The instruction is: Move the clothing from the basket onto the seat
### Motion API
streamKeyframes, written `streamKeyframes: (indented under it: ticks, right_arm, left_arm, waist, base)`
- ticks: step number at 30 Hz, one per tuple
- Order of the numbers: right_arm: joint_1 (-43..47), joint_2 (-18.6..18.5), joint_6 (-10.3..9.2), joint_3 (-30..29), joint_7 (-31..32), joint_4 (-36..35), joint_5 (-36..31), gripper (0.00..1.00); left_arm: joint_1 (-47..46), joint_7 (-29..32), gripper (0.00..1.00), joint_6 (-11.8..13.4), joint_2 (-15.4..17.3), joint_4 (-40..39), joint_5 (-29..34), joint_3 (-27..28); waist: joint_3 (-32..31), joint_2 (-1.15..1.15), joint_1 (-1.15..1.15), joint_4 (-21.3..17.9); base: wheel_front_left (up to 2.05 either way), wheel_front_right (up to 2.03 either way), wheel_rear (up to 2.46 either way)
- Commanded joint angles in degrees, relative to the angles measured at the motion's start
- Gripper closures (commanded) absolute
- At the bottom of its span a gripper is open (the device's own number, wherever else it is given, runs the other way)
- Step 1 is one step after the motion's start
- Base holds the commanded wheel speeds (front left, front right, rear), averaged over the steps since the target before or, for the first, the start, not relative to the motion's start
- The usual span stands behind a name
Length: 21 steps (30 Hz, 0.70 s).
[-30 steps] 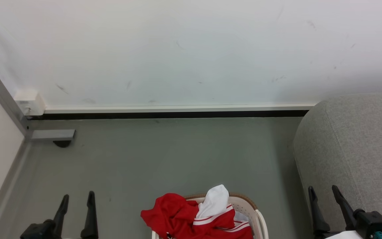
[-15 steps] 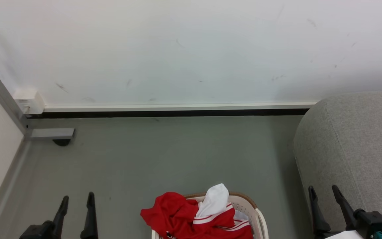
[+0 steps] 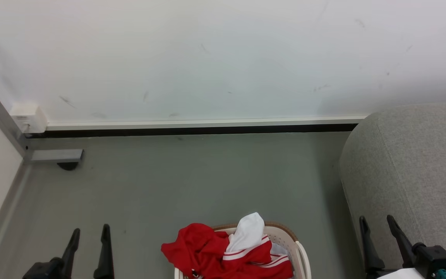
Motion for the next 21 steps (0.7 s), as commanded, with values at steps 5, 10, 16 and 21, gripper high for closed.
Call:
streamKeyframes:
  ticks: [5, 10, 16, 21]
  right_arm:
    - [-1.1, -0.4, -0.12, 0.6, 0.0, -0.6, 0.5, 0.0]
    - [-1.9, -0.4, -0.12, 0.8, 0.0, -1.6, 0.5, 0.0]
    - [-3.3, -0.4, -0.12, 0.9, 0.0, -2.9, 0.4, 0.0]
    - [-5.1, -0.4, -0.12, 1.7, 0.0, -4.3, 0.7, 0.0]
  left_arm:
    - [-0.5, 0.0, 0.0, 0.1, 0.4, 0.1, 0.2, -0.5]
    - [-2.1, 0.0, 0.0, 0.1, 1.0, 0.8, 0.7, -1.9]
    - [-5.3, 0.0, 0.0, 0.1, 1.9, 4.2, 1.8, -4.3]
    - [-10.8, 0.2, 0.0, 0.1, 2.7, 11.9, 4.0, -7.1]
  waist:
    - [1.2, 0.0, 0.0, -1.2]
    - [4.0, 0.0, 0.0, -2.6]
    - [8.1, 0.0, 0.0, -4.0]
    - [12.8, 0.0, 0.0, -5.3]
  base:
    - [0.0, 0.0, 0.0]
    - [0.0, 0.0, 0.0]
    - [0.0, 0.0, 0.0]
    - [0.0, 0.0, 0.0]
